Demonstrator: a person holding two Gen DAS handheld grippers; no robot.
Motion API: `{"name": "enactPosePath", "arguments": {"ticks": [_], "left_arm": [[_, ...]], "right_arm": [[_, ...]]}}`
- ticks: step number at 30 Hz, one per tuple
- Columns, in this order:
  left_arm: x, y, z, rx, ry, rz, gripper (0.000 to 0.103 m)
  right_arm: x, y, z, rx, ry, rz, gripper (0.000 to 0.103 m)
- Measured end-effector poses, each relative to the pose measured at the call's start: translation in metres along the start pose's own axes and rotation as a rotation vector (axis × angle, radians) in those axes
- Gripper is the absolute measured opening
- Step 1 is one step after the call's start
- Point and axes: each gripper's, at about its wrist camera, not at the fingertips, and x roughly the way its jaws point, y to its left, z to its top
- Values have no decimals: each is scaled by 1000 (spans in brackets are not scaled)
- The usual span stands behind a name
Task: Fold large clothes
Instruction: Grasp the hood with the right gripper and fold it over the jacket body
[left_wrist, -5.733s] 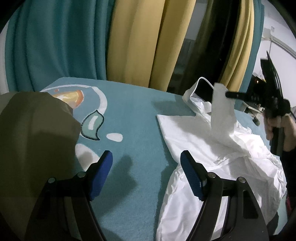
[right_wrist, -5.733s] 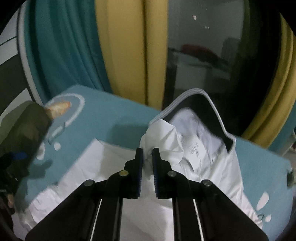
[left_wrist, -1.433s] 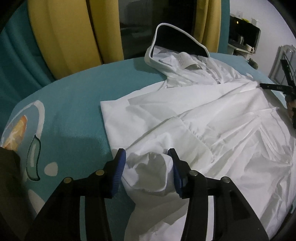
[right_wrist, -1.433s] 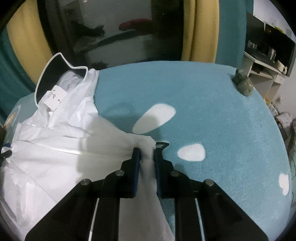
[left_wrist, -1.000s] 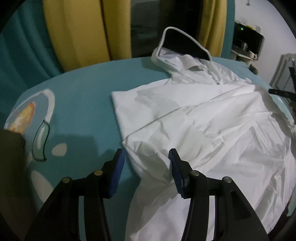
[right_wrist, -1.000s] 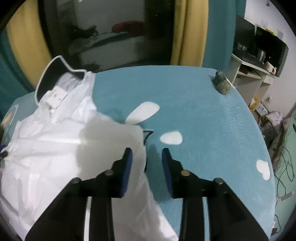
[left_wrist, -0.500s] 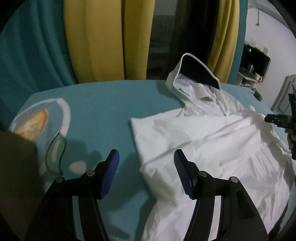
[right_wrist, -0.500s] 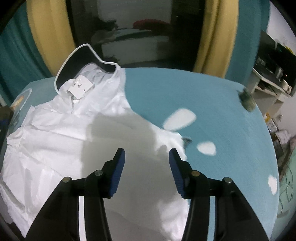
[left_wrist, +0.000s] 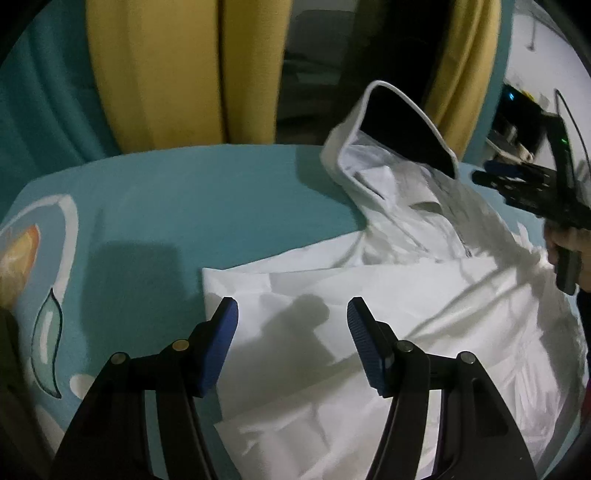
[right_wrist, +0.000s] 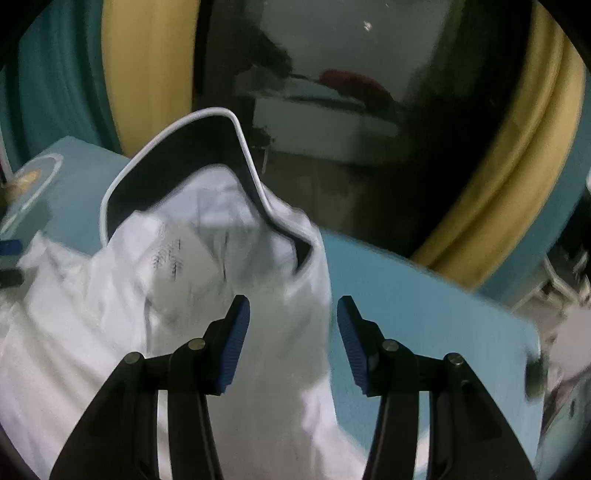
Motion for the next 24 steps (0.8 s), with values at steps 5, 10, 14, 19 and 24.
{"name": "enactPosePath", "arguments": {"ticks": [5, 10, 14, 19, 24], "left_arm": [[2, 17, 4, -54, 5, 30, 65], [-1, 25, 7, -66, 5, 26, 65], [-4, 22, 7, -58, 1, 10, 65], [-7, 7, 7, -26, -7, -13, 65], [-18, -10, 8, 11, -19, -31, 65]], "right_arm": [[40, 17, 30, -57, -4, -38, 49], [36, 23, 29, -111, -42, -57, 5], [-1, 27, 11, -210, -101, -109, 3], [-63, 23, -29, -246, -141, -91, 3], [-87, 33, -86, -383, -116, -70, 3]]}}
